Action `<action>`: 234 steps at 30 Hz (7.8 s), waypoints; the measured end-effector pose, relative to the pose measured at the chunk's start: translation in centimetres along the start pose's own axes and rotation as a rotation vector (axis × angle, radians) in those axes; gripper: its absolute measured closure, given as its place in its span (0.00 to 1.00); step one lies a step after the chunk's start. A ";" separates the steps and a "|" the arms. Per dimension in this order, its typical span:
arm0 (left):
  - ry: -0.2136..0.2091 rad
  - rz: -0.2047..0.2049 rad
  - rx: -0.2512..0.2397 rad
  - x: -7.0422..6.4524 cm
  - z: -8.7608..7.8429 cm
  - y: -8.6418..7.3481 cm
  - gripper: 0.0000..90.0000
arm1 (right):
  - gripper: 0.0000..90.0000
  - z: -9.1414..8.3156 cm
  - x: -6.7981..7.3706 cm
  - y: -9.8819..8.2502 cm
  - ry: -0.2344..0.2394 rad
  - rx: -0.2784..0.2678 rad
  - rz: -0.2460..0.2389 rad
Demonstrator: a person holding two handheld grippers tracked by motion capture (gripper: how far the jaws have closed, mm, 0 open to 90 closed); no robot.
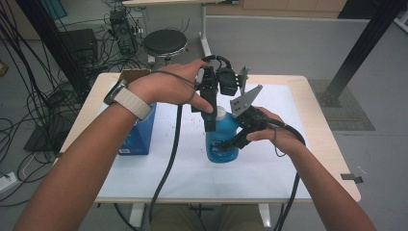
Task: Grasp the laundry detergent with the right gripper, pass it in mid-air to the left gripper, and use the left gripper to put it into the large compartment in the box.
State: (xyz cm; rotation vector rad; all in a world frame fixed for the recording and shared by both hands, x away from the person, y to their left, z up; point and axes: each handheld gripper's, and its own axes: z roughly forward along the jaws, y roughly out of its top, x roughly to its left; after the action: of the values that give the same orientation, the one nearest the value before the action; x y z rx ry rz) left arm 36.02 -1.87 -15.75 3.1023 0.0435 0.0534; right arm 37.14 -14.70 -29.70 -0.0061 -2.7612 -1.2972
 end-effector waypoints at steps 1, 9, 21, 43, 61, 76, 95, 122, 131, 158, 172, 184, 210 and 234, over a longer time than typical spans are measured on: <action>0.000 0.000 0.002 0.0 0.0 0.1 0.09 | 0.48 0.0 0.0 0.0 0.000 0.000 0.000; -0.001 -0.001 -0.005 0.2 0.3 0.4 0.09 | 0.48 0.0 0.0 0.2 -0.003 0.000 -0.001; -0.002 0.003 -0.016 0.2 0.6 0.7 0.09 | 0.48 0.0 0.0 0.2 -0.003 -0.004 0.000; -0.002 -0.005 -0.022 0.1 0.8 0.5 0.10 | 0.48 0.1 0.0 0.1 -0.001 0.006 0.006; -0.002 -0.006 -0.026 0.2 0.8 0.2 0.10 | 0.48 0.2 -0.1 0.2 -0.001 0.002 0.008; -0.004 -0.007 -0.028 0.2 0.9 0.3 0.10 | 0.48 0.1 -0.2 0.1 0.001 -0.004 0.010; -0.004 -0.009 -0.030 0.2 0.9 0.3 0.10 | 0.48 0.1 -0.2 0.0 -0.001 -0.006 0.011; -0.004 -0.008 -0.033 0.2 0.9 0.4 0.10 | 0.48 0.2 -0.1 0.0 0.011 -0.003 0.008; -0.006 -0.008 -0.036 0.2 1.0 0.4 0.10 | 0.48 0.2 -0.2 0.0 0.010 -0.001 0.009; -0.011 -0.003 -0.059 0.3 1.6 0.4 0.11 | 0.48 0.1 -0.3 0.4 0.014 -0.010 0.014; -0.023 0.010 -0.061 0.2 2.2 0.7 0.14 | 0.48 -0.1 -0.1 0.8 0.021 -0.024 -0.006; -0.025 0.010 -0.060 0.2 2.8 0.9 0.16 | 0.48 -0.3 0.0 0.8 0.016 -0.034 0.004; -0.042 0.031 -0.068 0.1 3.3 1.0 0.27 | 0.48 -0.5 0.2 1.0 0.040 -0.046 0.010; -0.065 0.030 -0.088 0.0 3.3 0.9 0.40 | 0.48 -0.5 0.5 1.0 0.077 -0.067 0.026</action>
State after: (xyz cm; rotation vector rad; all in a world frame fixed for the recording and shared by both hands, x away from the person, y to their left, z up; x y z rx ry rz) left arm 36.19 -2.94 -19.04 3.0144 -0.0075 -0.0430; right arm 36.76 -14.45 -28.52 0.0035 -2.6437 -1.3528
